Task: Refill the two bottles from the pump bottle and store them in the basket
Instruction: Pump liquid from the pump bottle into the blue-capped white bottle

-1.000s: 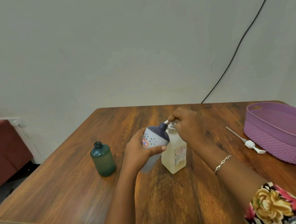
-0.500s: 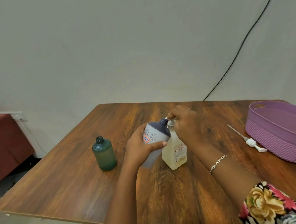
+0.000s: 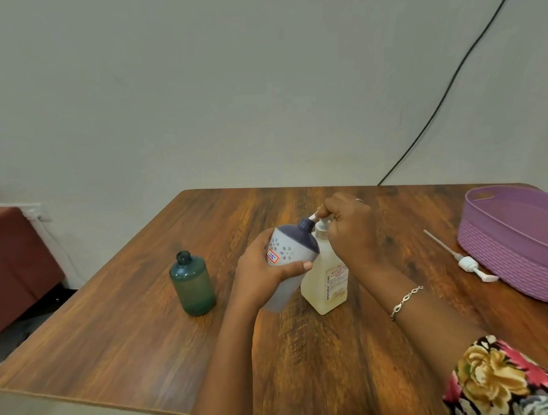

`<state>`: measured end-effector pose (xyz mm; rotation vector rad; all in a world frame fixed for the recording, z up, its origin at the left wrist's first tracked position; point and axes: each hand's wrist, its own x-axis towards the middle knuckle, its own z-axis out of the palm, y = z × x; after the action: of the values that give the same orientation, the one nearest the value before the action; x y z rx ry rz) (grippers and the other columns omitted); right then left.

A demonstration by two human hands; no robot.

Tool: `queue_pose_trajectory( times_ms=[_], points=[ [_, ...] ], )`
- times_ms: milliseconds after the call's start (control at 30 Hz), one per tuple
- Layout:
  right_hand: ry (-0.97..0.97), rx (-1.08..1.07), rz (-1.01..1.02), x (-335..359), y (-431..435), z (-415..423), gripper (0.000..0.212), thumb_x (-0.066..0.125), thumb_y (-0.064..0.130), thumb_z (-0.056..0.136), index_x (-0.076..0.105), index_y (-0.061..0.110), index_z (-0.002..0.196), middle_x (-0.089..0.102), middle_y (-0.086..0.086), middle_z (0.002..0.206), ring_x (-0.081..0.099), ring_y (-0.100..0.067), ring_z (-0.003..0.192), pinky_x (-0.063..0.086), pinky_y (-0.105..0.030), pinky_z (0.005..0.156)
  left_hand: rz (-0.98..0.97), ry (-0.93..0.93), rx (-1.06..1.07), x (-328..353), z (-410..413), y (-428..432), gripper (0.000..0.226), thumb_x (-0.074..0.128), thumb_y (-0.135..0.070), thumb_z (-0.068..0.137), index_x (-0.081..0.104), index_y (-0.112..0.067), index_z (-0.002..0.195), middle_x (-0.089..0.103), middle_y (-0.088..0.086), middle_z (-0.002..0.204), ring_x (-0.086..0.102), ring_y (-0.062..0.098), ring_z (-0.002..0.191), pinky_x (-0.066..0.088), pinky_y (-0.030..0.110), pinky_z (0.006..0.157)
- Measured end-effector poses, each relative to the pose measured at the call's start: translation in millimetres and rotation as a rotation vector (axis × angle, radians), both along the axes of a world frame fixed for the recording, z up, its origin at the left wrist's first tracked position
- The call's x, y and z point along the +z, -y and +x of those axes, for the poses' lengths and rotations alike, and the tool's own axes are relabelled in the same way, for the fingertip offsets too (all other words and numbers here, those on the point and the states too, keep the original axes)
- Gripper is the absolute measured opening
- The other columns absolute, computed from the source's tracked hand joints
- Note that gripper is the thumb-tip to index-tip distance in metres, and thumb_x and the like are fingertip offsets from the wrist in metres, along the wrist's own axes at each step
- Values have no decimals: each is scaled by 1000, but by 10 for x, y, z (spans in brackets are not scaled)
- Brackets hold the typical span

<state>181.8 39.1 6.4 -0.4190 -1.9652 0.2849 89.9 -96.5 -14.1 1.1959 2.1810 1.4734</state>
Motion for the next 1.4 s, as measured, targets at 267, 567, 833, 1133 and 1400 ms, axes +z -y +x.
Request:
queue_pose_trajectory(
  times_ms=[267, 567, 833, 1133, 1400],
  points=[
    [-38, 16, -26, 41, -7, 12, 27, 40, 3, 75, 67, 2, 67, 63, -9, 68, 56, -21, 62, 40, -20, 56, 3, 22, 0, 17, 11, 10, 77, 80, -35, 65, 44, -22, 131, 53, -5, 118, 51, 14, 102, 45, 28, 80],
    [24, 28, -38, 79, -16, 51, 22, 46, 0, 74, 67, 2, 67, 64, -9, 68, 57, -23, 63, 46, -32, 58, -1, 27, 1, 19, 2, -7, 79, 81, -37, 65, 45, -21, 133, 55, -2, 121, 54, 16, 104, 47, 31, 83],
    [-5, -60, 2, 17, -11, -53, 19, 48, -13, 61, 59, 3, 56, 57, -8, 57, 50, -20, 54, 32, -21, 52, -2, 46, 1, -40, -22, -8, 78, 82, -39, 63, 45, -22, 130, 55, -2, 118, 54, 17, 102, 50, 39, 86],
    [-74, 13, -113, 61, -61, -15, 23, 44, 1, 69, 66, 1, 64, 63, -9, 64, 57, -24, 61, 47, -32, 56, -20, 59, -5, -45, -17, 15, 95, 75, -56, 47, 45, -24, 131, 55, -3, 121, 54, 17, 105, 50, 43, 88],
    [-46, -72, 38, -69, -57, -87, 22, 55, -16, 63, 61, 5, 58, 59, -7, 58, 52, -20, 52, 31, -16, 54, -22, 74, -12, -88, -32, 31, 82, 83, -43, 58, 46, -23, 128, 55, -2, 118, 54, 17, 102, 50, 38, 86]
  ],
)
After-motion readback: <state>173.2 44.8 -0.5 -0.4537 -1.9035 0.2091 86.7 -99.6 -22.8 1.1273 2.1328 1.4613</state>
